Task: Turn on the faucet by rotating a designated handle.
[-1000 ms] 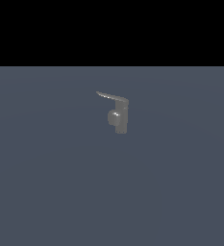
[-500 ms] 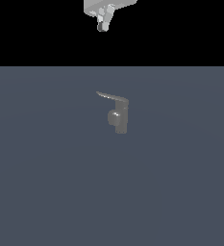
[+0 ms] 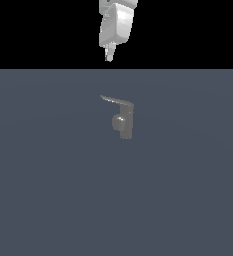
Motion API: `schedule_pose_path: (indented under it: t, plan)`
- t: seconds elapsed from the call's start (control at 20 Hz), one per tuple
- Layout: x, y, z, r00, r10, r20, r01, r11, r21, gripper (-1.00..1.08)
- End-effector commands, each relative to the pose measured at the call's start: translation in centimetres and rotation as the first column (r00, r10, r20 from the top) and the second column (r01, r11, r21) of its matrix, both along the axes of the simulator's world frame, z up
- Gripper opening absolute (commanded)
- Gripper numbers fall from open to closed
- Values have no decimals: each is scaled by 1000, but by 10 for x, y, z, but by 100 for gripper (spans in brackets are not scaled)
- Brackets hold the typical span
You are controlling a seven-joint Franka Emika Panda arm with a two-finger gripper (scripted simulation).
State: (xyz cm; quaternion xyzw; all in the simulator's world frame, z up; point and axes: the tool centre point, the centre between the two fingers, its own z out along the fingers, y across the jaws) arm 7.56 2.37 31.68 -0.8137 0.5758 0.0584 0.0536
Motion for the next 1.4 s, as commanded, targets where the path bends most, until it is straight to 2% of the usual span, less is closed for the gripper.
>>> schedule_pose_path:
  t: [0.0,0.25,0.65,1.0,1.35]
  plan:
    - [15,0,-18,997,-73,-7,73,997,-17,-100]
    - [40,1,-56,978,-210,-11,209,976,-58,-100]
    - [71,4,-109,925,-379,7,377,918,-119,-100]
    - [84,7,-136,891,-453,27,452,880,-147,-100]
    - [87,7,-143,881,-472,33,471,869,-155,-100]
